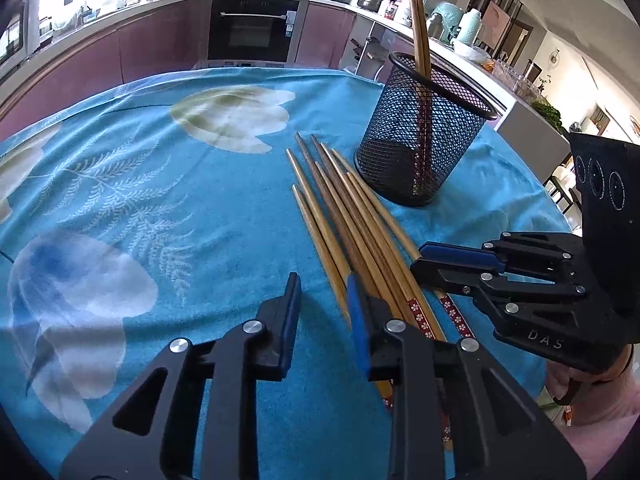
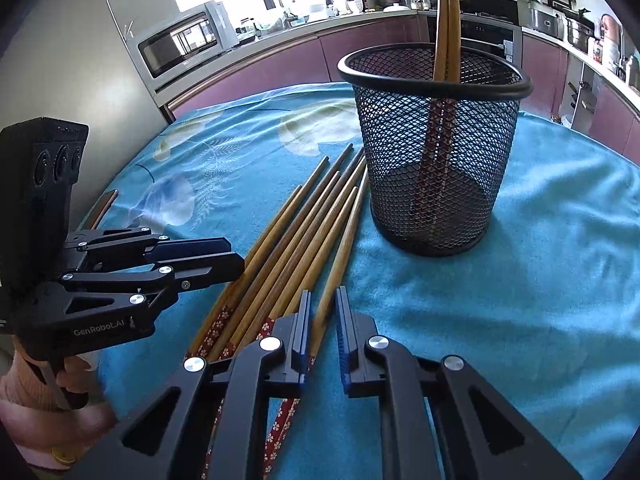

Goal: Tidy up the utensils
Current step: 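Close the right tool on a chopstick while the left tool grasps another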

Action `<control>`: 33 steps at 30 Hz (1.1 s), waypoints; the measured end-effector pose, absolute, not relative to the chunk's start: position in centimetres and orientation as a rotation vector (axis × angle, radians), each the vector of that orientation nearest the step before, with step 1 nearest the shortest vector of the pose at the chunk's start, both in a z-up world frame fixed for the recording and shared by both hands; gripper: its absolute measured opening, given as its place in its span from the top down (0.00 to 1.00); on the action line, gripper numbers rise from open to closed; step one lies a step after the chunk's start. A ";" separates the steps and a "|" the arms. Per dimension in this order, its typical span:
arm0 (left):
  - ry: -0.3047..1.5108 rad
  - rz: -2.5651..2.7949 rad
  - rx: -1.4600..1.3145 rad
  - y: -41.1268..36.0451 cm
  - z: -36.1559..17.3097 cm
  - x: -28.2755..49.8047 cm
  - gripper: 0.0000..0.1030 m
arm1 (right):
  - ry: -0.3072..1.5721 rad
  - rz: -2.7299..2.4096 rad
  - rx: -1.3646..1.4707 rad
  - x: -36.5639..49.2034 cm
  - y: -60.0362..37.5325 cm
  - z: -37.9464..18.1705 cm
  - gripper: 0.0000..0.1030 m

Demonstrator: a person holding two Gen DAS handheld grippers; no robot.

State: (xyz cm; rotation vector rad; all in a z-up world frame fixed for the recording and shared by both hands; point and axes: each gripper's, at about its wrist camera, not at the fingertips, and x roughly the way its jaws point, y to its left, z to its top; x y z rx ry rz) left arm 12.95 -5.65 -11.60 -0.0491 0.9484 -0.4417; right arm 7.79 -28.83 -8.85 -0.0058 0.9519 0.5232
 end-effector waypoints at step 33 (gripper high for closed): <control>0.890 -0.413 -0.045 -5.5 -9.9 11.3 0.93 | 0.887 0.568 0.061 6.6 -30.0 -7.5 0.95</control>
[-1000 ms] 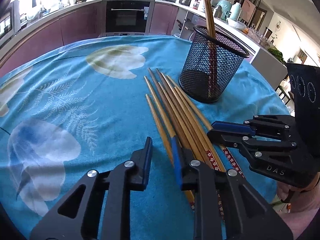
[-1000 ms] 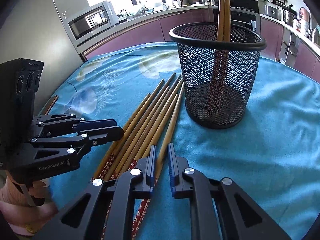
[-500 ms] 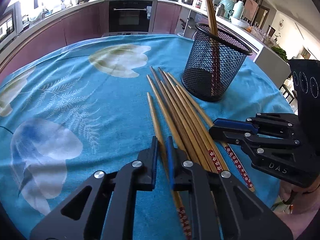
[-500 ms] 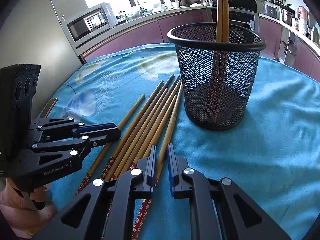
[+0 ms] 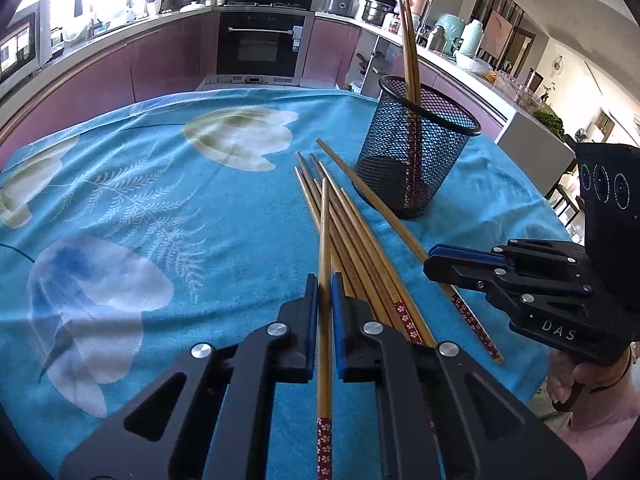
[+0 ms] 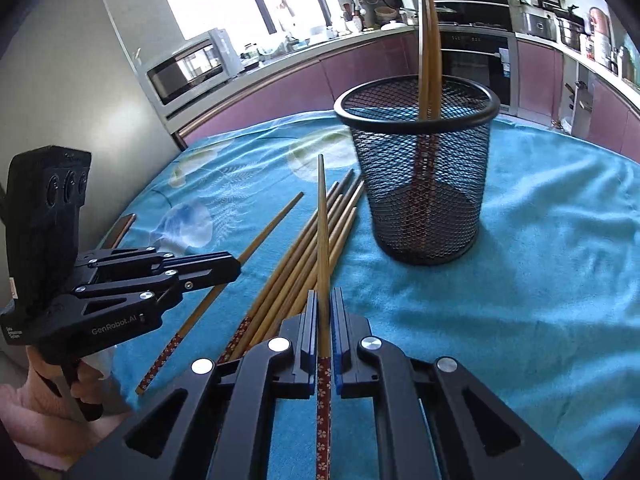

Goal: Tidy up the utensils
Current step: 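Close the right tool on a chopstick while the left tool grasps another, then lift both held chopsticks upright and carry them over the mesh holder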

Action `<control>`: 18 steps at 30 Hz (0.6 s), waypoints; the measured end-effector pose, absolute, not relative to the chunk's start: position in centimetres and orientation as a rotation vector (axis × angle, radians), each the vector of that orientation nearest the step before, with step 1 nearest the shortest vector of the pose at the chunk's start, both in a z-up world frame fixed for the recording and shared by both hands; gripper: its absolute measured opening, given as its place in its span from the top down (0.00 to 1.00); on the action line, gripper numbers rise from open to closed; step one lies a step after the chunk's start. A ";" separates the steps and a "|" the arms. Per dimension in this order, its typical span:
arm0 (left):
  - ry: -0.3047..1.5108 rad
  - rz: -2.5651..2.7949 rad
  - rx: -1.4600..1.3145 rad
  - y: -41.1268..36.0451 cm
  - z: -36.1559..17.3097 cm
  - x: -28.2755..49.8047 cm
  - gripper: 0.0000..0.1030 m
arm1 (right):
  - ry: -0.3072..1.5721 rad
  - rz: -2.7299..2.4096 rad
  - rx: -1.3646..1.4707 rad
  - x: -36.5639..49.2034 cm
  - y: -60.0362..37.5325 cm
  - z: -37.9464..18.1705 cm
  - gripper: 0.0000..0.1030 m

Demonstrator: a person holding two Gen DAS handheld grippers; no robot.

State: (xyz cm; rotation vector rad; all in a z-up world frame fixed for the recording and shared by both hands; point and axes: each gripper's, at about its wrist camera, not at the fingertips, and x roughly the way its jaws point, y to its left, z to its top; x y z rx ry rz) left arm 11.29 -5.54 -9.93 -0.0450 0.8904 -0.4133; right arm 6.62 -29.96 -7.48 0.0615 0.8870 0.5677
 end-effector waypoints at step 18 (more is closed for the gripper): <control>0.954 -0.445 -0.037 -6.2 -11.9 12.1 0.90 | 0.957 0.572 -0.018 7.9 -28.5 -8.9 0.94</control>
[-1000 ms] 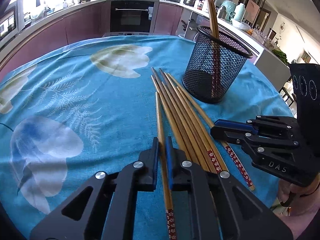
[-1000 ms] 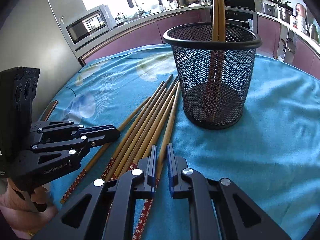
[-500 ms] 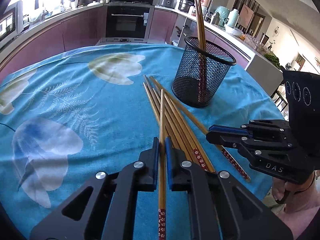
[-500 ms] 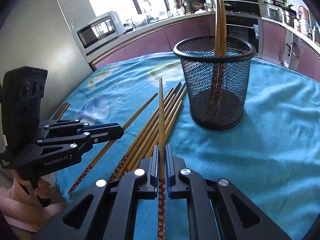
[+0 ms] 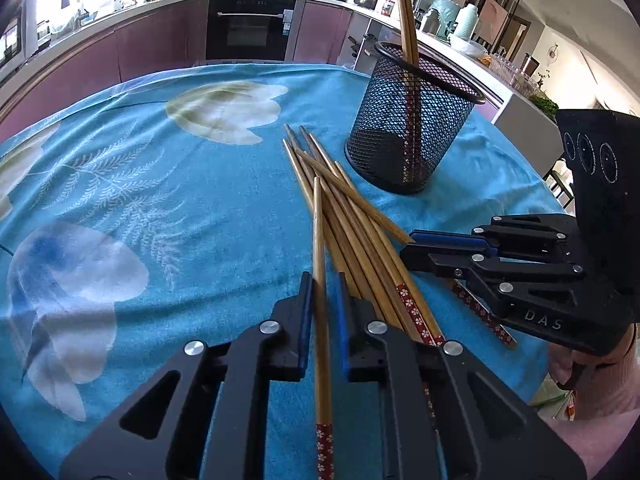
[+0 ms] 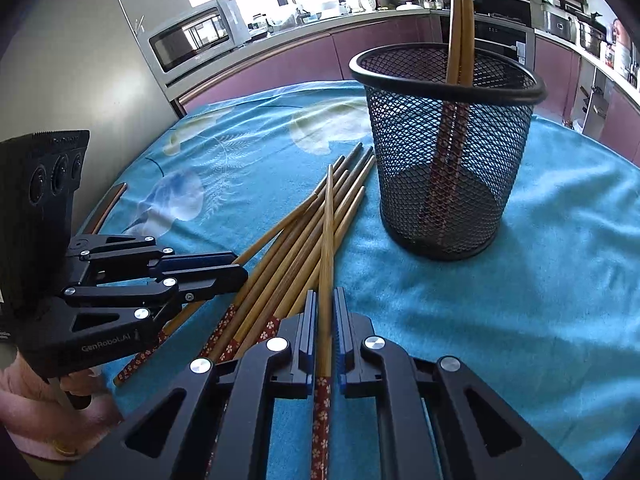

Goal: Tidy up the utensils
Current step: 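Lift both held chopsticks upright and carry them over the mesh holder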

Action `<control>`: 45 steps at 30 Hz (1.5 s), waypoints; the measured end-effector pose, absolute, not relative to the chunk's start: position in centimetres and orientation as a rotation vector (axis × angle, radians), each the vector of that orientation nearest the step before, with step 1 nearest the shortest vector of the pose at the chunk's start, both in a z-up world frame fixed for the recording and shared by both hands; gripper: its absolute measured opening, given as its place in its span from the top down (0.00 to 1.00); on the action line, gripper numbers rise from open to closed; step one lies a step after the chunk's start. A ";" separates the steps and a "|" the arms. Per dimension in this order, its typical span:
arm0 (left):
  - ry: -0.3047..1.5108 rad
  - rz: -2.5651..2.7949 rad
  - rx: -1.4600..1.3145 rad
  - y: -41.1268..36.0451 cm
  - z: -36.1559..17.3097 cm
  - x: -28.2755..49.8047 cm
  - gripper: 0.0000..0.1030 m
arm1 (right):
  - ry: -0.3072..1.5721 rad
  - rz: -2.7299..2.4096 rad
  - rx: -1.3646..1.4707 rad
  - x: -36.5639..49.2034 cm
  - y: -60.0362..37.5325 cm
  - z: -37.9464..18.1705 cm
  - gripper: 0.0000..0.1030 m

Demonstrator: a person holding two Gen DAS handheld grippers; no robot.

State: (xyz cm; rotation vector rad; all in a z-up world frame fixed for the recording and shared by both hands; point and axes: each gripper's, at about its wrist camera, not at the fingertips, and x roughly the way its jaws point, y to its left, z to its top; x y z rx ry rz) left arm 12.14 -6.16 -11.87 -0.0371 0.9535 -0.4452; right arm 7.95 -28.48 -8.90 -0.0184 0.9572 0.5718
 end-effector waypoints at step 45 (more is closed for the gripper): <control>0.550 -0.632 -0.169 -6.2 6.3 11.9 0.93 | 0.497 0.519 0.105 8.4 -35.6 5.9 0.94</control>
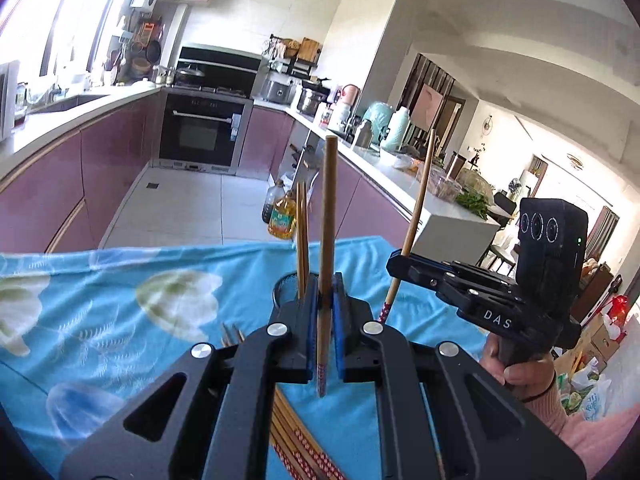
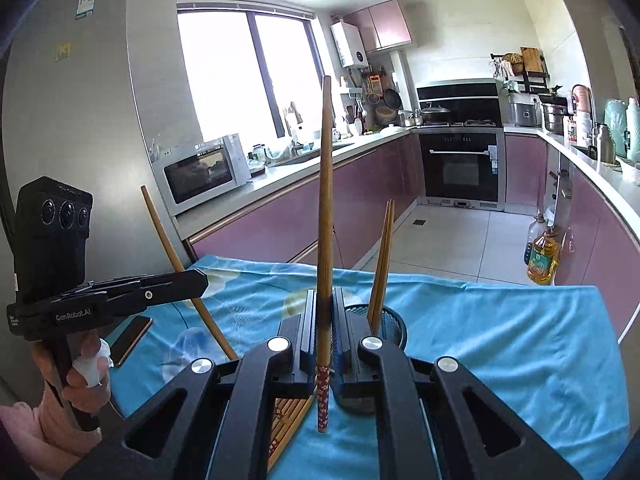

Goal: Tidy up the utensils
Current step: 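Lift both held chopsticks upright and carry them over the mesh holder, then drop the chopsticks into the holder by opening both tools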

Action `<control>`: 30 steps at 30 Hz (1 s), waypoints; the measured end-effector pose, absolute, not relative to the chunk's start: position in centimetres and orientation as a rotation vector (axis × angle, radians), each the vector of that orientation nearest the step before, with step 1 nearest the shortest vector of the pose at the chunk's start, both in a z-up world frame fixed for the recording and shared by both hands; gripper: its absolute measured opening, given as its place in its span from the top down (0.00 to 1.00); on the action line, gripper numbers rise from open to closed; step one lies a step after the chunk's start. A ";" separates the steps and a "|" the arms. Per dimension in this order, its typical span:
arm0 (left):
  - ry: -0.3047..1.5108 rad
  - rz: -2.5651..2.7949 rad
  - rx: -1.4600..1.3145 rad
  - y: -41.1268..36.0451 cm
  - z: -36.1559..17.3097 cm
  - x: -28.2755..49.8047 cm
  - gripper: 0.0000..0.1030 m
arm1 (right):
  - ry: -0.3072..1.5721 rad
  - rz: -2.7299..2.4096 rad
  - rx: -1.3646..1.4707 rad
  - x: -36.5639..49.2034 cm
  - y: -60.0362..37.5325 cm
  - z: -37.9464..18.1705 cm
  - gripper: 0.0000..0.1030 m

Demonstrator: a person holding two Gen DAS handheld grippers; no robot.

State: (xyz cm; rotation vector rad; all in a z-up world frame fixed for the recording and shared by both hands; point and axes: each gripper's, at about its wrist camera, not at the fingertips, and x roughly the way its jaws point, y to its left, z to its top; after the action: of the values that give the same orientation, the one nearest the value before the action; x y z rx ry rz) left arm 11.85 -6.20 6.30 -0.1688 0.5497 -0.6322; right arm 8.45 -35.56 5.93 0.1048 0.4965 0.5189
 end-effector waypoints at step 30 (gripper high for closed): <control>0.706 -0.572 -0.019 -12.0 3.4 20.8 0.93 | 0.736 0.443 0.075 15.8 -34.2 1.0 0.94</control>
State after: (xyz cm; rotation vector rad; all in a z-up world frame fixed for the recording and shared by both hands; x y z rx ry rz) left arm 20.84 -12.02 3.37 -0.0190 0.7061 -0.5725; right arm 15.79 -34.15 1.04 0.0753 0.7357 0.4430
